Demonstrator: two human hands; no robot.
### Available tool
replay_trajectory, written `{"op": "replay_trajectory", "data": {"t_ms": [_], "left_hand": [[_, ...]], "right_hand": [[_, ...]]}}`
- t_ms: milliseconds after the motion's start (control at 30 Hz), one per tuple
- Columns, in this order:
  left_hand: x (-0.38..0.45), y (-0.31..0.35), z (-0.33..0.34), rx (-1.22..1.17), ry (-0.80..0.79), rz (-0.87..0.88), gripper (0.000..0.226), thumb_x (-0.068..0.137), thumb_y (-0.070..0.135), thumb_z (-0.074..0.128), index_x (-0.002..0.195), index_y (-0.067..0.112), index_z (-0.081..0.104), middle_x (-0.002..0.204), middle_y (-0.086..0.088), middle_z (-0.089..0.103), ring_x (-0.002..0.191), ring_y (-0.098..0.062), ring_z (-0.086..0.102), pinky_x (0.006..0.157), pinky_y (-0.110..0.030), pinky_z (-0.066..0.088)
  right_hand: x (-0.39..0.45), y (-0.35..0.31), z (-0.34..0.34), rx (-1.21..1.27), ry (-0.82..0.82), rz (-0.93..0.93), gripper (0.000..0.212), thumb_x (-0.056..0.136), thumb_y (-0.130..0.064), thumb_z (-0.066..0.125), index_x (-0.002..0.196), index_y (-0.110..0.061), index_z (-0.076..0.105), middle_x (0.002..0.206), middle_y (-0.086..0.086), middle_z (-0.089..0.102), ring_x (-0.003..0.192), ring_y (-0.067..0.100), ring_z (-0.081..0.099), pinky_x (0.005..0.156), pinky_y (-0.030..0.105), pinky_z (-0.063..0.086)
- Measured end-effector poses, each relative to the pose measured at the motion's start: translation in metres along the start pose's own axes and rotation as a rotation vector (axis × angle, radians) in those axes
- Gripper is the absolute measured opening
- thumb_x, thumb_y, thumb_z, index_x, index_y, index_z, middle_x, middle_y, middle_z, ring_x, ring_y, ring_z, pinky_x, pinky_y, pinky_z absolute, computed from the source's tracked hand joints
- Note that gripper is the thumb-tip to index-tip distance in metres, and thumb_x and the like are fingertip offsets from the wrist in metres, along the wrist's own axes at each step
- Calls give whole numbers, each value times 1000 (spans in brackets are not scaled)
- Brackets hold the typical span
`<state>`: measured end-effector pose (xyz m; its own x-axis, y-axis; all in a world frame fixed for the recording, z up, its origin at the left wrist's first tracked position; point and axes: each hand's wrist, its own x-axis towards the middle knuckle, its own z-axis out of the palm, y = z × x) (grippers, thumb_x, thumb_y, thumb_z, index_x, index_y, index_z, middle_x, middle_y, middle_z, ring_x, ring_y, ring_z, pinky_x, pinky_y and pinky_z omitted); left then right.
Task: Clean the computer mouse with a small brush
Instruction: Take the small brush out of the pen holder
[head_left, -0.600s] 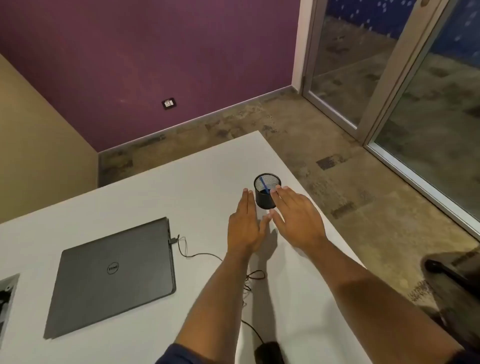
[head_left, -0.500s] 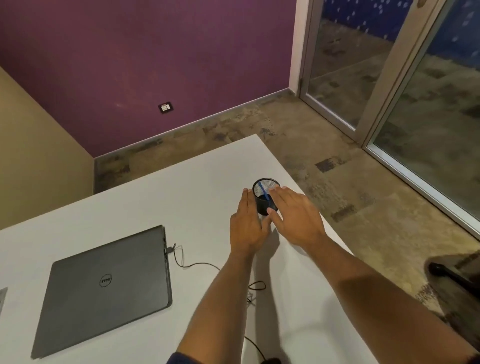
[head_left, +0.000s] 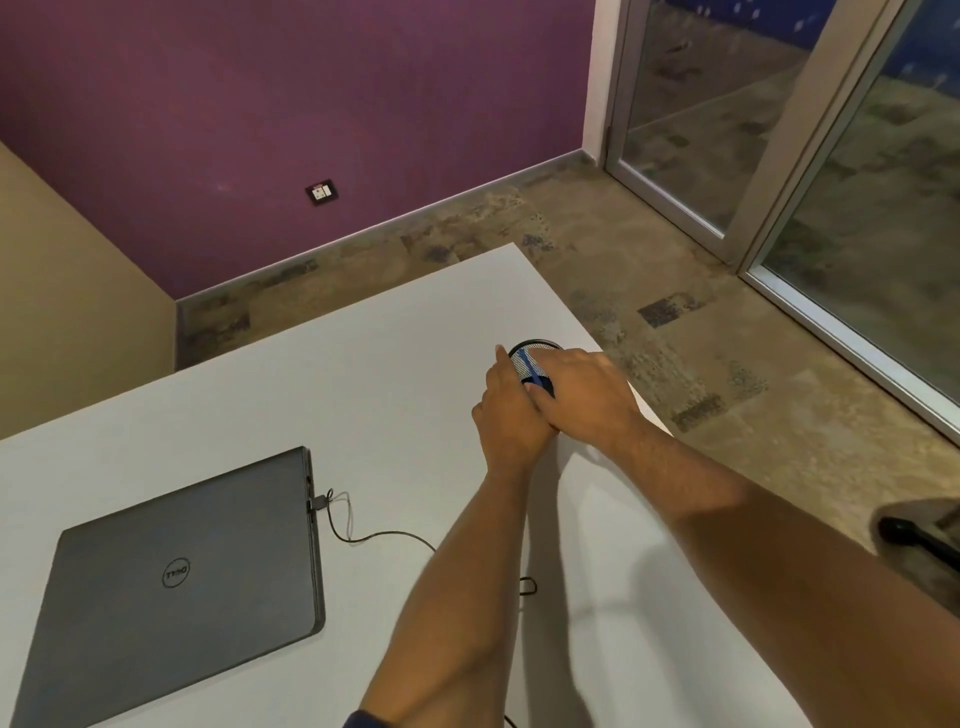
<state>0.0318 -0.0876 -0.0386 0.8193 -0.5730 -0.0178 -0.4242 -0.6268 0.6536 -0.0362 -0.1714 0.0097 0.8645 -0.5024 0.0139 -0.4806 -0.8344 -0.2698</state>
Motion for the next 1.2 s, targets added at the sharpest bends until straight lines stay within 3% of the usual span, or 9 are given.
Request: {"op": "replay_trajectory", "data": {"t_ms": [333, 500, 600, 833, 1100, 1200], "left_hand": [[7, -11, 0, 78, 30, 74, 69, 97, 37, 59, 156, 11, 35, 155, -8, 44, 135, -25, 52, 105, -46, 45], [7, -17, 4, 9, 37, 88, 74, 100, 39, 58, 162, 15, 25, 159, -5, 42, 141, -21, 47, 112, -44, 43], [7, -21, 6, 3, 32, 117, 69, 101, 38, 57, 161, 17, 29, 160, -2, 41, 143, -21, 45, 113, -43, 42], [8, -22, 3, 79, -11, 111, 72, 100, 39, 55, 162, 18, 25, 164, -6, 33, 144, -25, 44, 113, -48, 42], [-1, -13, -2, 141, 35, 156, 74, 97, 43, 56, 161, 18, 29, 165, -6, 31, 145, -25, 42, 109, -45, 44], [-5, -1, -9, 108, 115, 195, 64, 98, 40, 55, 156, 17, 39, 159, -4, 44, 142, -22, 47, 111, -43, 45]], "right_hand": [[18, 2, 25, 9, -95, -2, 43, 101, -35, 39, 137, -25, 59, 146, -1, 57, 131, 20, 50, 112, 41, 33], [22, 3, 37, 21, -114, 39, 41, 97, -35, 39, 129, -27, 63, 142, -4, 58, 131, 17, 47, 108, 43, 24], [20, 3, 44, 36, -93, 41, 38, 95, -35, 41, 123, -24, 65, 136, -5, 60, 131, 16, 45, 109, 43, 22], [15, 6, 47, 129, -9, 66, 40, 92, -37, 50, 128, -29, 65, 142, -8, 57, 136, 13, 43, 114, 42, 14], [1, 7, 26, 348, 99, -8, 45, 95, -26, 60, 140, -21, 59, 148, -2, 54, 132, 22, 48, 113, 40, 34], [-9, 5, 15, 467, 182, -54, 40, 97, -18, 62, 137, -17, 63, 142, 0, 59, 128, 22, 53, 111, 42, 45]]}}
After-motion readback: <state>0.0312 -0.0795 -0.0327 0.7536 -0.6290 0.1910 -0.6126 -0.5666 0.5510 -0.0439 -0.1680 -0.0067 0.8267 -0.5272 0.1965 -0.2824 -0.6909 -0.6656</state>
